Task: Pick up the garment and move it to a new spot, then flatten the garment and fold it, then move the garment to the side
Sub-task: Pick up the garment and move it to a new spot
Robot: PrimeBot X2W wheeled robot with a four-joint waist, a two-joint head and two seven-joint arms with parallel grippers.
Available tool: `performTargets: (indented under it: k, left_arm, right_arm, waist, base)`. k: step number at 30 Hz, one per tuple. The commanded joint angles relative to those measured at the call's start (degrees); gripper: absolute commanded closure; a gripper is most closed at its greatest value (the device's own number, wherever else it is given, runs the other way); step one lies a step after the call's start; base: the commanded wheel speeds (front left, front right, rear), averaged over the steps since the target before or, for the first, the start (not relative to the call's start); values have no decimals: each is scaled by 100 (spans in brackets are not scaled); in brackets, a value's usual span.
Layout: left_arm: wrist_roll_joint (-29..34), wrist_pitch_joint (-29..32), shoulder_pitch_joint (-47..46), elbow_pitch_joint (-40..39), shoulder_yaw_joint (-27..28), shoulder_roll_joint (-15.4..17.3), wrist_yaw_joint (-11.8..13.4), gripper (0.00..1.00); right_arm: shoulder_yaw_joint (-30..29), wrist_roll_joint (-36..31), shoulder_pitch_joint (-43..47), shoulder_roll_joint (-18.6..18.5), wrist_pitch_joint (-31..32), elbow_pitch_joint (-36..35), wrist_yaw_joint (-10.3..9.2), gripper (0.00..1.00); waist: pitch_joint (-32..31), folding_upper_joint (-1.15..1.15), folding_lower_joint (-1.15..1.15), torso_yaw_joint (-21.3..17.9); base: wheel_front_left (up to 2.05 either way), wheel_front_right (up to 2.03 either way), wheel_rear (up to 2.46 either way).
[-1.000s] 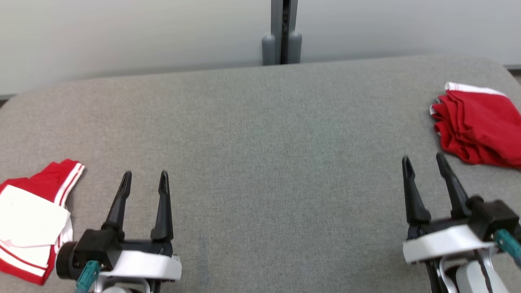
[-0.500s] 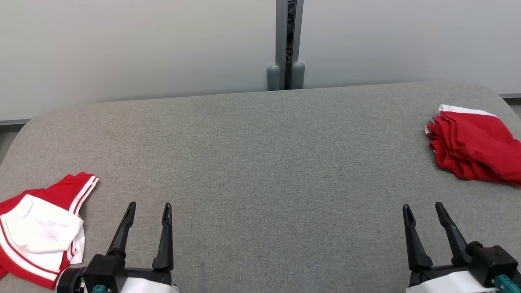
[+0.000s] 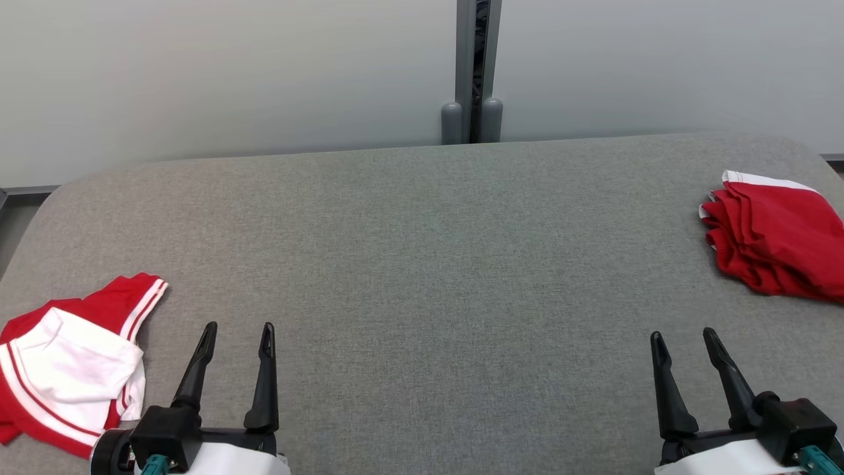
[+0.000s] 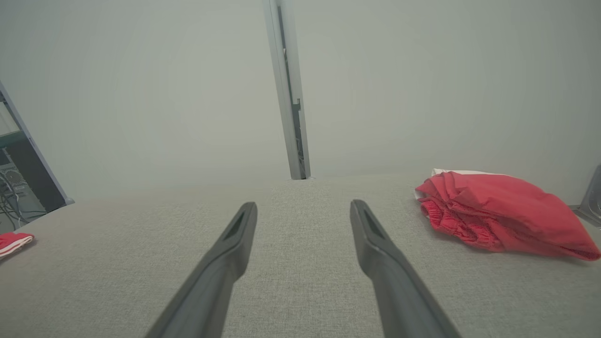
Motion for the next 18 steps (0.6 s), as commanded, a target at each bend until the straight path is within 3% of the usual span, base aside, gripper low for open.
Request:
performTargets:
  k: [1, 18]
  left_arm:
    - [-38, -23, -79, 10, 18, 20, 41, 0]
    - [-207, -24, -177, -71, 47, 18, 402, 0]
  right_arm:
    - [29, 6, -38, -9, -30, -6, 2, 0]
    - [480, 154, -23, -13, -30, -55, 2, 0]
  waist:
    - [-12, 0, 0, 65]
    - [-89, 0, 0, 1217]
  base:
    - [0, 0, 0]
    - [0, 0, 0]
